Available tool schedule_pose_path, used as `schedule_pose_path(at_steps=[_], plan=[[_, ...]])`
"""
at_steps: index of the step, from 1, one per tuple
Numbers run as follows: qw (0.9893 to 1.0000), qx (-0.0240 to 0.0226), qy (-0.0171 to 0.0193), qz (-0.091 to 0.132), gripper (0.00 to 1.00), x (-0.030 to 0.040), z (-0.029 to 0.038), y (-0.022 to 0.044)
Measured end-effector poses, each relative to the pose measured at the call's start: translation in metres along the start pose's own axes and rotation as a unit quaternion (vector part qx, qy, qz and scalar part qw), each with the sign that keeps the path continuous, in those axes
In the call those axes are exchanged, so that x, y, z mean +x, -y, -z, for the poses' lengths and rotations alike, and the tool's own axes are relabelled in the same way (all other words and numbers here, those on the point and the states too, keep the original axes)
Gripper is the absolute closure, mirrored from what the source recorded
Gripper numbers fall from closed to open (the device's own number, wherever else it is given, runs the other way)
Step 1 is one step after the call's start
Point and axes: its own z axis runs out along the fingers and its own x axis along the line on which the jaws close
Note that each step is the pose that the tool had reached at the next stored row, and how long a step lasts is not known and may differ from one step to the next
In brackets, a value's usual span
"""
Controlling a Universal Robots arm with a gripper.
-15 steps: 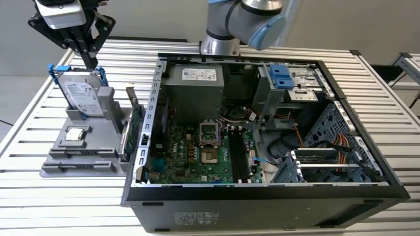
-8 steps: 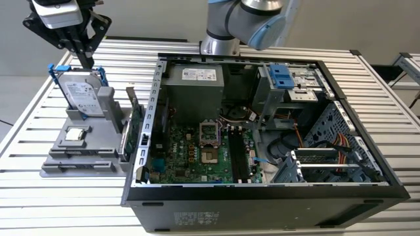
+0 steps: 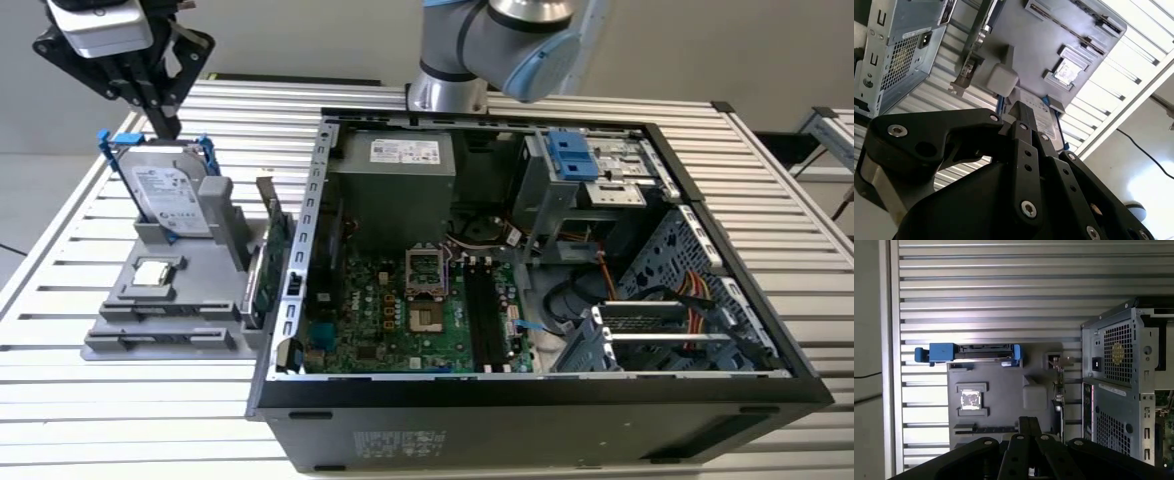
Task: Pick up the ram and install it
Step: 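Reach for the ram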
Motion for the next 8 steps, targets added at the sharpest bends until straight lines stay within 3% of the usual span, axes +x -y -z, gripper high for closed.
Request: schedule_pose_path(at_steps=[8], plan=[[1.0,0.0,0.0,0.0,1.0,0.0066,-0.0003,0.0002]])
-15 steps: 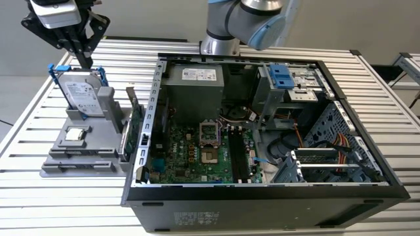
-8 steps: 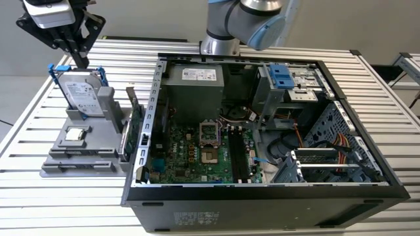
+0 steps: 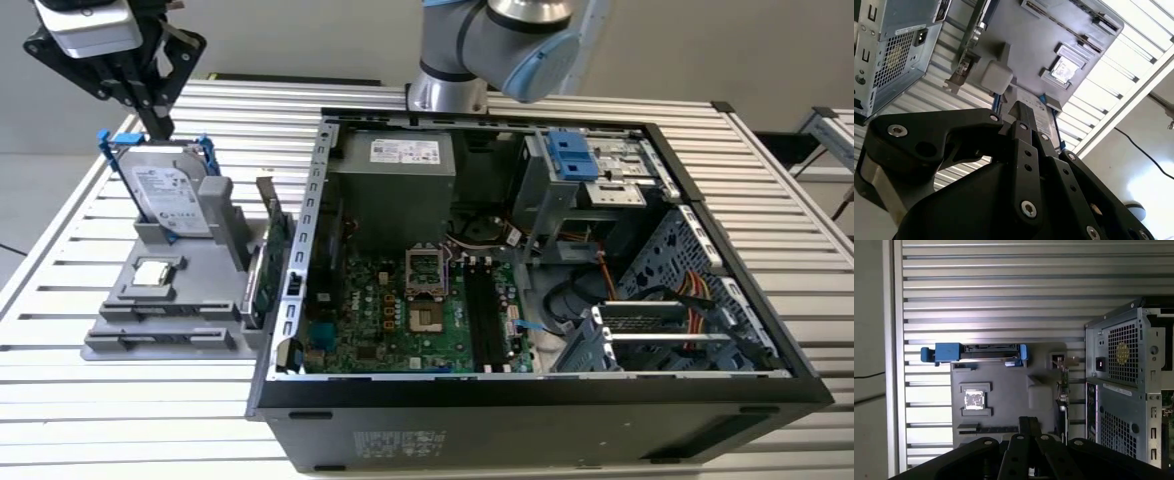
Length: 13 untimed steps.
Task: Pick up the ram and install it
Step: 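Reach for the ram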
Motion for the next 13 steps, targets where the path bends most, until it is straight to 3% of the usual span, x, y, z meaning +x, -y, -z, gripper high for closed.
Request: schedule_pose_path(at_steps=[13], plan=[[1.0,0.0,0.0,0.0,1.0,0.0142,-0.0003,0.0004]])
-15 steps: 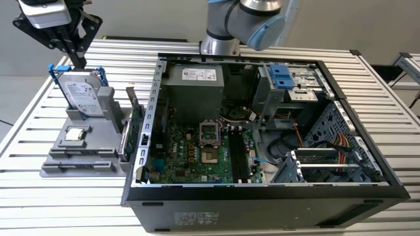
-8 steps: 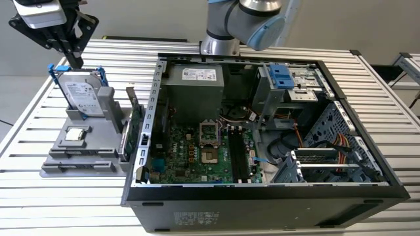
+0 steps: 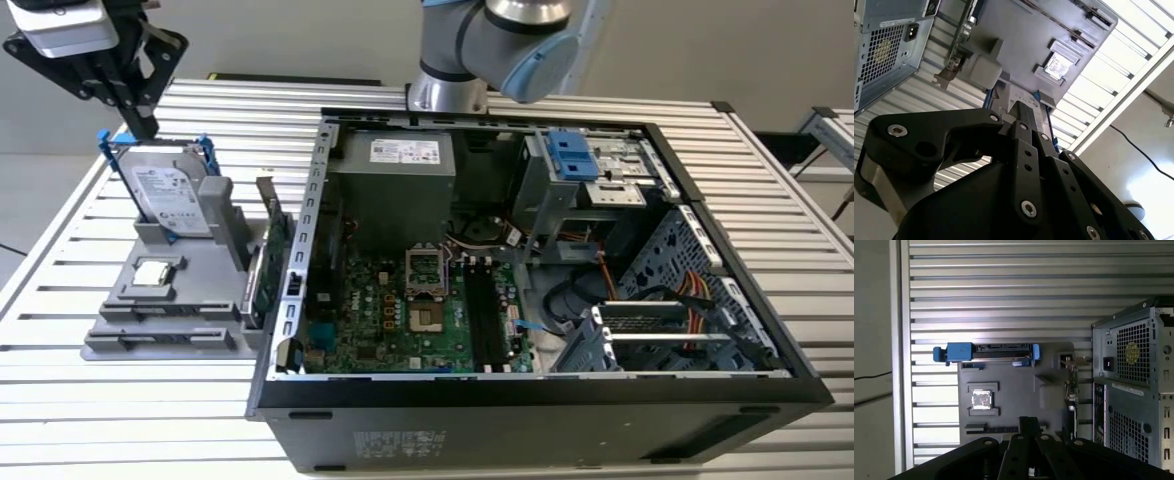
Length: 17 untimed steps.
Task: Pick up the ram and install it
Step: 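Reach for the ram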
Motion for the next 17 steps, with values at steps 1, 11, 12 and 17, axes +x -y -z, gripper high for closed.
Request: schedule_pose_path(at_steps=[1,11,12,17], plan=[[1.0,0.0,0.0,0.0,1.0,0.0012,0.0,0.0],[1.0,0.0,-0.0004,0.001,1.0,0.0105,-0.0001,0.0003],[1.0,0.0,-0.0004,0.001,1.0,0.0114,-0.0001,0.0004],[1.0,0.0,-0.0006,0.001,1.0,0.0156,-0.0001,0.0005]])
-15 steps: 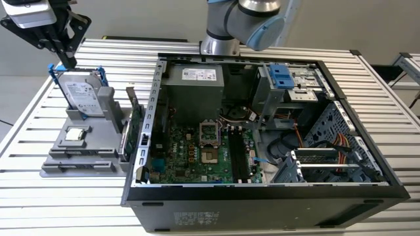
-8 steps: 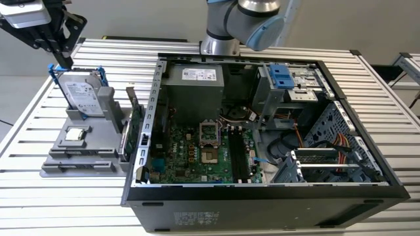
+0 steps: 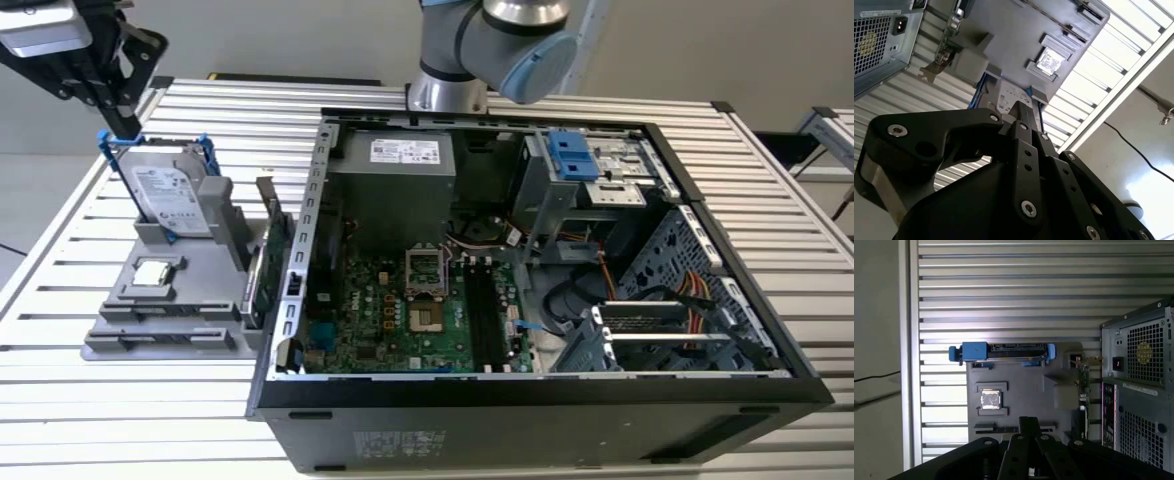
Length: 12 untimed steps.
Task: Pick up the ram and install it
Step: 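Reach for the ram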
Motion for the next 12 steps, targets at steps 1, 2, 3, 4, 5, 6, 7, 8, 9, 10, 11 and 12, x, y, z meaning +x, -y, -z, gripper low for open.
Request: schedule_pose_path(at_steps=[1,2,3,4,5,6,7,8,9,10,11,12], plan=[[1.0,0.0,0.0,0.0,1.0,0.0008,0.0,0.0],[1.0,0.0,-0.0001,0.0,1.0,0.0015,0.0,0.0],[1.0,0.0,-0.0001,0.0,1.0,0.0023,-0.0001,0.0],[1.0,0.0,-0.0002,0.0,1.0,0.0031,-0.0001,0.0001],[1.0,0.0,-0.0003,0.0,1.0,0.0038,-0.0001,0.0001],[1.0,0.0,-0.0003,0.001,1.0,0.0046,-0.0001,0.0001],[1.0,0.0,-0.0004,0.001,1.0,0.0054,-0.0001,0.0002],[1.0,0.0,-0.0005,0.001,1.0,0.006,-0.0001,0.0002],[1.0,0.0,-0.0006,0.002,1.0,0.0061,-0.0001,0.0002],[1.0,0.0,-0.0007,0.003,1.0,0.0062,-0.0001,0.0002],[1.0,-0.0001,-0.0008,0.004,1.0,0.0064,-0.0001,0.0002],[1.0,-0.0001,-0.0009,0.005,1.0,0.0065,-0.0001,0.0002]])
